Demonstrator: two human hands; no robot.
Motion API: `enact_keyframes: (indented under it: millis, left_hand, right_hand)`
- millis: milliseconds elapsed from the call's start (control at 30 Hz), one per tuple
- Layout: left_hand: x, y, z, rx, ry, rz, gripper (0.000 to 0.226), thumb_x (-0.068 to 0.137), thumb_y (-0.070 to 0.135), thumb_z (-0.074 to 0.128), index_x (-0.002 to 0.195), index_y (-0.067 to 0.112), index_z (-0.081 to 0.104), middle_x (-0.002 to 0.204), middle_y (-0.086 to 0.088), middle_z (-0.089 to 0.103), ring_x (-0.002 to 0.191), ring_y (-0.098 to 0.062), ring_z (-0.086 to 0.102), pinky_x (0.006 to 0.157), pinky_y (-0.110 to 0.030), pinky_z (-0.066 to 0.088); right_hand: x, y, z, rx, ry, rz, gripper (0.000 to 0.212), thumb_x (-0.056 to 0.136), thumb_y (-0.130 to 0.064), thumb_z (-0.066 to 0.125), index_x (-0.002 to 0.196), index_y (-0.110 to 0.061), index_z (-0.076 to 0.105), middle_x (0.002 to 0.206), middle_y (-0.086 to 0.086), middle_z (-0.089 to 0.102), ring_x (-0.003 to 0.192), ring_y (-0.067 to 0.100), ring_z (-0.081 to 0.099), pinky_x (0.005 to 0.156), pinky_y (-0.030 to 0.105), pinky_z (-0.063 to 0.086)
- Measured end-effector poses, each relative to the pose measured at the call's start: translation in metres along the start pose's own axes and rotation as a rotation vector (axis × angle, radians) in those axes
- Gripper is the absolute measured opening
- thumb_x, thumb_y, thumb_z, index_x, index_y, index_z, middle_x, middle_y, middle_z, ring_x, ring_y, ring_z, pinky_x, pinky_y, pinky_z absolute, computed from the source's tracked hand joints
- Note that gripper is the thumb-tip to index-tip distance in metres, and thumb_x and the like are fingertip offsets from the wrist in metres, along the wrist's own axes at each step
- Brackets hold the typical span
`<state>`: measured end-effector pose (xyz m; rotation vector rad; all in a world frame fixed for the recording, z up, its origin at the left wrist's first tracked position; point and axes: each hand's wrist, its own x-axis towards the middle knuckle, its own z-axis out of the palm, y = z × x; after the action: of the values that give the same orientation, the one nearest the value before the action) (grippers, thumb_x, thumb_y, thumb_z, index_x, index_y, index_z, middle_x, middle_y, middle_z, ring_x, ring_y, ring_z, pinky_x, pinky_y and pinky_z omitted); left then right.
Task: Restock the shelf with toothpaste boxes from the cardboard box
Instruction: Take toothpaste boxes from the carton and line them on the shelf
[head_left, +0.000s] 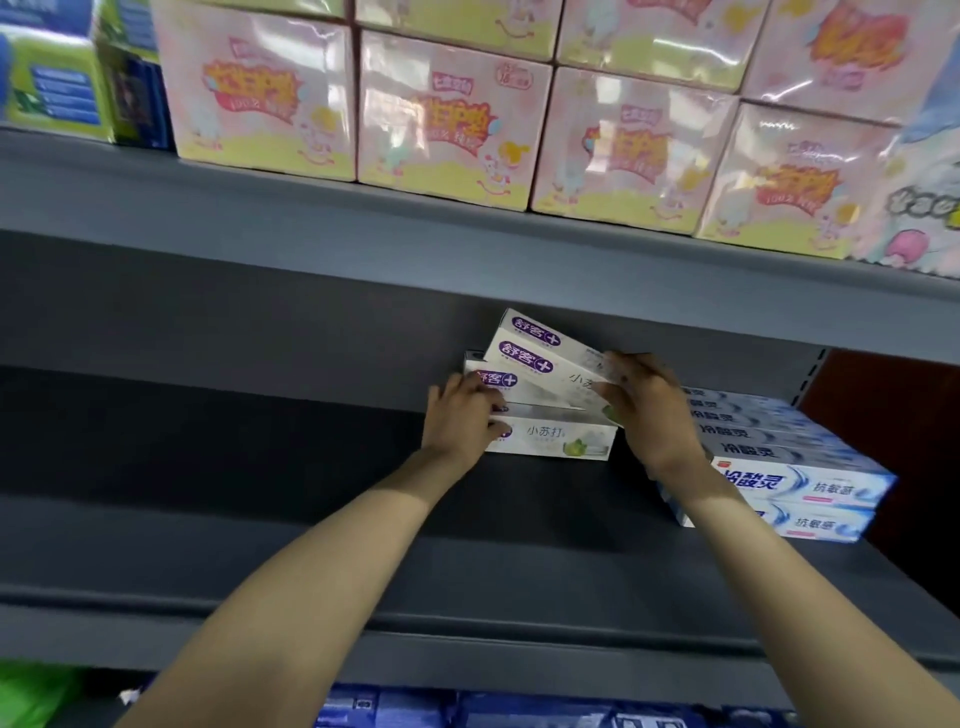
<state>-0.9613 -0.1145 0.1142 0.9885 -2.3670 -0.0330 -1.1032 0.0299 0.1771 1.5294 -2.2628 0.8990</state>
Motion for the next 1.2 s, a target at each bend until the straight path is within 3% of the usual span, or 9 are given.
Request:
enact_keyframes:
  millis: [133,267,367,467,567,633,767,967,1200]
  left_hand:
    - [0.005,0.001,0.003,-0.178,-0.061,-0.040,0.030,0.080,0.030,0.070,0.109,0.023,0.067,0.122,0.002,0.056,0.117,-0.019,0.046,0.098,-0.033,0.037]
    - [-0.002,-0.006,-0.008,-0.613,0.092,-0.271,0.019,0.093,0.014,0.054,0.104,0.007,0.067,0.108,-0.011,0.066,0.103,-0.027,0.061,0.088,-0.031,0.047]
    - [-0.009,-0.007,-0.027,-0.985,0.101,-0.569,0.036,0.102,0.033,0.033,0.100,0.012,0.061,0.105,-0.011,0.066,0.099,-0.027,0.062,0.089,-0.034,0.047]
    - [-0.016,-0.007,-0.045,-1.187,-0.039,-0.649,0.046,0.100,0.048,0.023,0.108,0.018,0.057,0.100,0.000,0.060,0.095,-0.017,0.057,0.091,-0.034,0.043]
    - [-0.020,-0.007,-0.051,-1.137,-0.196,-0.580,0.051,0.099,0.051,0.025,0.116,0.018,0.059,0.107,0.001,0.060,0.102,-0.016,0.054,0.097,-0.035,0.038]
    - [-0.020,-0.007,-0.050,-1.039,-0.257,-0.531,0.038,0.099,0.044,0.036,0.116,0.019,0.059,0.116,0.001,0.062,0.105,-0.015,0.055,0.090,-0.030,0.038]
    - [-0.022,-0.004,-0.048,-0.824,-0.280,-0.383,0.028,0.098,0.020,0.046,0.120,0.010,0.061,0.121,-0.003,0.062,0.107,-0.013,0.056,0.087,-0.021,0.038]
    - [-0.025,-0.004,-0.043,-0.439,-0.346,-0.167,0.035,0.097,0.018,0.046,0.130,0.012,0.055,0.135,-0.008,0.049,0.120,-0.019,0.051,0.092,-0.015,0.032]
    - [-0.032,0.001,-0.037,-0.121,-0.320,-0.077,0.040,0.095,0.021,0.044,0.135,0.023,0.046,0.145,-0.002,0.039,0.128,-0.023,0.043,0.106,-0.037,0.036]
  right_hand:
    - [0.002,0.001,0.001,0.004,-0.016,-0.027,0.040,0.090,-0.016,0.060,0.128,-0.004,0.055,0.128,0.018,0.054,0.119,0.038,0.048,0.105,0.047,0.036]
    - [0.005,0.002,0.005,0.035,-0.076,-0.045,0.040,0.090,-0.016,0.061,0.128,-0.003,0.056,0.129,0.017,0.054,0.120,0.035,0.050,0.107,0.038,0.036]
    - [0.002,0.001,0.010,0.048,-0.154,-0.074,0.040,0.090,-0.015,0.061,0.127,-0.003,0.056,0.130,0.016,0.054,0.121,0.032,0.050,0.104,0.029,0.033]
    - [-0.005,0.005,0.018,0.082,-0.244,-0.082,0.039,0.089,-0.014,0.062,0.127,-0.004,0.056,0.132,0.013,0.053,0.121,0.030,0.050,0.103,0.029,0.035]
    - [-0.009,0.011,0.028,0.059,-0.310,-0.100,0.041,0.089,-0.018,0.062,0.129,-0.009,0.056,0.135,0.007,0.050,0.124,0.027,0.048,0.108,0.032,0.035]
    - [-0.008,0.016,0.035,-0.024,-0.334,-0.107,0.043,0.090,-0.025,0.059,0.132,-0.015,0.054,0.139,0.002,0.047,0.129,0.025,0.043,0.111,0.035,0.030]
    - [-0.006,0.015,0.041,-0.050,-0.356,-0.082,0.044,0.092,-0.029,0.056,0.134,-0.019,0.051,0.142,-0.003,0.043,0.133,0.021,0.039,0.112,0.036,0.027]
    - [-0.008,0.016,0.052,-0.118,-0.405,-0.062,0.039,0.094,-0.034,0.052,0.132,-0.026,0.051,0.139,-0.006,0.044,0.131,0.015,0.040,0.115,0.036,0.023]
    - [-0.012,0.006,0.053,-0.041,-0.368,-0.007,0.032,0.092,-0.024,0.055,0.124,-0.017,0.057,0.135,0.004,0.046,0.123,0.026,0.047,0.105,0.037,0.038]
